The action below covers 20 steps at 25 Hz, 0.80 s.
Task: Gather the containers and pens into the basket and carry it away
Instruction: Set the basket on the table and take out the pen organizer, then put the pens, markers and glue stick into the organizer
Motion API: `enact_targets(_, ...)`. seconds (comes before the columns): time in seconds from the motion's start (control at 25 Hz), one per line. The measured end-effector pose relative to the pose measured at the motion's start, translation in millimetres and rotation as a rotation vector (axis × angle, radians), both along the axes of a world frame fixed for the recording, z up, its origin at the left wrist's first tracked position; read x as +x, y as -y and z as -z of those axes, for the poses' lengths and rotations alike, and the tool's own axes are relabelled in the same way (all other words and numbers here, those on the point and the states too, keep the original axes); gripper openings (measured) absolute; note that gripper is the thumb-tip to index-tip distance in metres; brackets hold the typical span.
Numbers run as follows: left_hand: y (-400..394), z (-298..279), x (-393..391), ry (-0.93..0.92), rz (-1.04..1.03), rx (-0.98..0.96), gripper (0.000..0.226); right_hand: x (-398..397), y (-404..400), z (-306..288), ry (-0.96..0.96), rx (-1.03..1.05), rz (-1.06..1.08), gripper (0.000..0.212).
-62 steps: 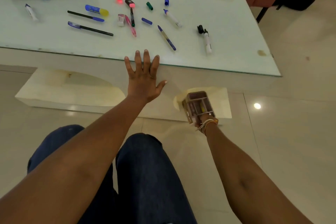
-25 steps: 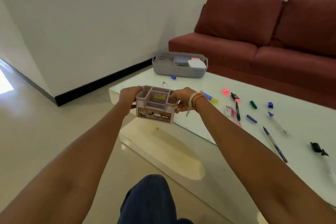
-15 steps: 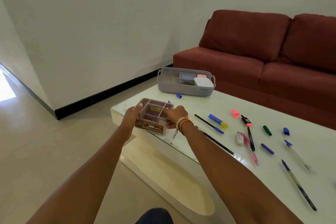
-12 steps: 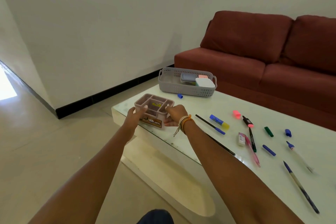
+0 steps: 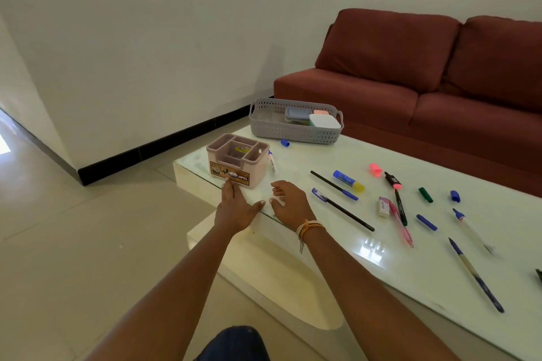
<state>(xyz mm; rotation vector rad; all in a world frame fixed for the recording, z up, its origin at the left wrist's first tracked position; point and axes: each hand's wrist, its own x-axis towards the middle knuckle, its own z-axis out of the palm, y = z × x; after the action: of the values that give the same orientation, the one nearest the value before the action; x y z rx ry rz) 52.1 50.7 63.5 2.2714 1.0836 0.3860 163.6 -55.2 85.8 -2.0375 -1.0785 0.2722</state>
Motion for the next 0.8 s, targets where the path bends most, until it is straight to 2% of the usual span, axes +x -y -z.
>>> enact_targets(0.12, 3, 11, 1, -0.118, 0.002, 0.153, 0.093, 0, -7, 4, 0.171, -0.06, -0.02, 0.032)
enact_targets(0.32, 11, 8, 2, -0.172, -0.008, 0.222, 0.089, 1, 1, 7, 0.164, -0.036, 0.04, 0.022)
enact_targets(0.44, 15, 10, 6, -0.169, -0.053, 0.196, 0.085, 3, -5, 7, 0.168, -0.034, 0.066, 0.018)
enact_targets(0.6, 26, 15, 21, -0.093, -0.171, 0.171, 0.079, 18, -18, 5, 0.084, 0.039, 0.121, 0.016)
enact_targets(0.8, 26, 8, 19, -0.242, -0.156, 0.184, 0.075, 32, -23, -3, -0.07, 0.111, 0.135, 0.01)
